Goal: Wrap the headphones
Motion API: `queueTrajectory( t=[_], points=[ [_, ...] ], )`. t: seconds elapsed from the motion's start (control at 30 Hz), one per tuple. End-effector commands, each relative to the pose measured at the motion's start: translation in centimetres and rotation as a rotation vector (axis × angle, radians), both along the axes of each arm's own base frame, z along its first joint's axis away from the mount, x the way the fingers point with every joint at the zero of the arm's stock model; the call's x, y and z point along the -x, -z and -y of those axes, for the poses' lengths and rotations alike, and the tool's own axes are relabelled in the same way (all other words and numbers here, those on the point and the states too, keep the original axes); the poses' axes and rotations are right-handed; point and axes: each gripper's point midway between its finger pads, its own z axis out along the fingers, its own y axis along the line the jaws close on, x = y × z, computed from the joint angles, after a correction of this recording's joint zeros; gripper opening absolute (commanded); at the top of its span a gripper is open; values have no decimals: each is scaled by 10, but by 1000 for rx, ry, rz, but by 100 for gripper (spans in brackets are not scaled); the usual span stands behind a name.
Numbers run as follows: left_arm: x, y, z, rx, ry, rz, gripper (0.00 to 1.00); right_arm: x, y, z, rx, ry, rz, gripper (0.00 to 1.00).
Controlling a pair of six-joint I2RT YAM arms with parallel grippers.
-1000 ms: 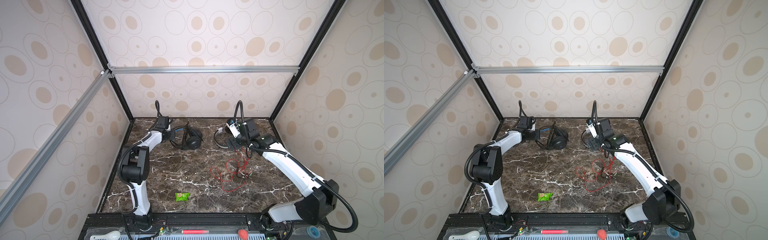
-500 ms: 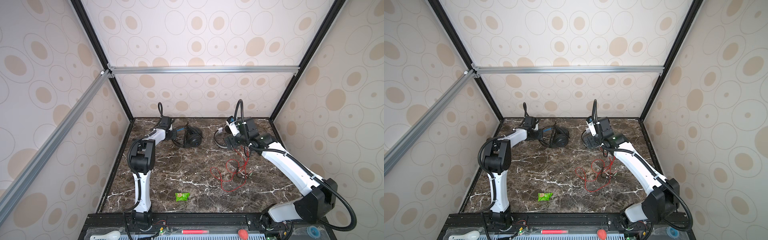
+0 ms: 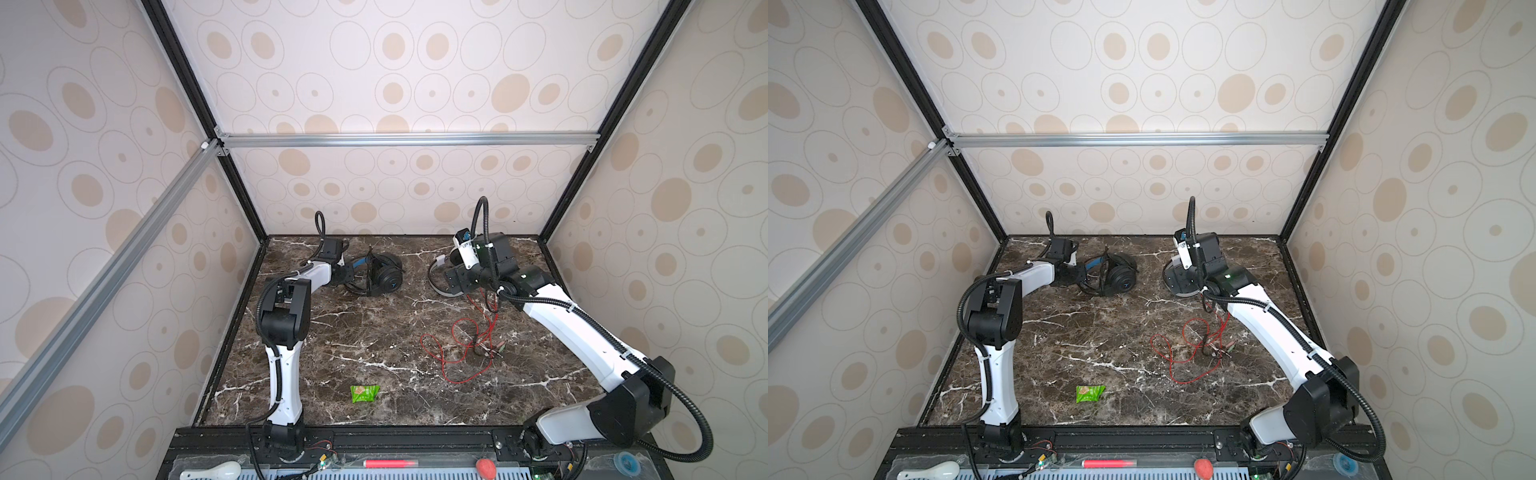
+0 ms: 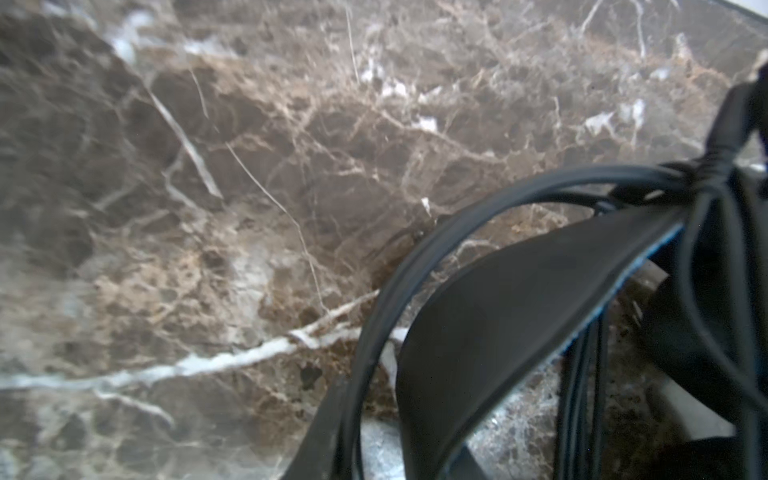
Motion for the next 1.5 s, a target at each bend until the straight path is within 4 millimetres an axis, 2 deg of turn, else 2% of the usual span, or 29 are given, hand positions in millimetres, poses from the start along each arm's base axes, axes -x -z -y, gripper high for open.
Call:
queueTrajectory(
  t=[0.0,0.2,0.37,0.47,0.57,0.67,0.73,0.83,0.9,1.03,1.1,1.2,1.3,1.4,1.47],
  points=[
    [-11,-21,-2,18,-21,63,35,0,-15,8,1,27,41,100],
    [-10,-34,-8,3,-28,72,58,4,-21,14,2,49,50,100],
    [-7,-47,-13,6,-36,95,82,11,-23,21,3,73,57,100],
    [-4,-63,-16,3,-33,118,87,11,-23,29,24,102,68,100],
    [6,-78,-30,-53,-76,95,88,14,-26,26,6,90,62,100],
    [28,-103,-39,-68,-130,109,87,13,-27,23,-1,70,62,100],
    [46,-121,-35,-67,-140,138,87,10,-26,22,-9,55,55,100],
    [75,-148,5,-87,-91,172,87,6,-18,25,-29,31,28,100],
    [97,-160,50,-78,-38,172,87,1,-10,35,-38,48,3,100],
    [131,-165,127,48,8,166,86,1,4,65,-21,173,-13,100],
    [141,-163,165,135,22,164,84,8,12,67,-53,202,-36,100],
    [146,-150,216,195,51,129,83,23,22,71,-72,222,-42,100],
    [140,-145,263,218,78,122,82,33,32,77,-70,237,-43,100],
    [125,-130,293,238,80,79,83,40,33,77,-81,227,-47,100],
    [112,-116,304,234,67,58,84,44,31,77,-96,220,-43,100]
  ],
)
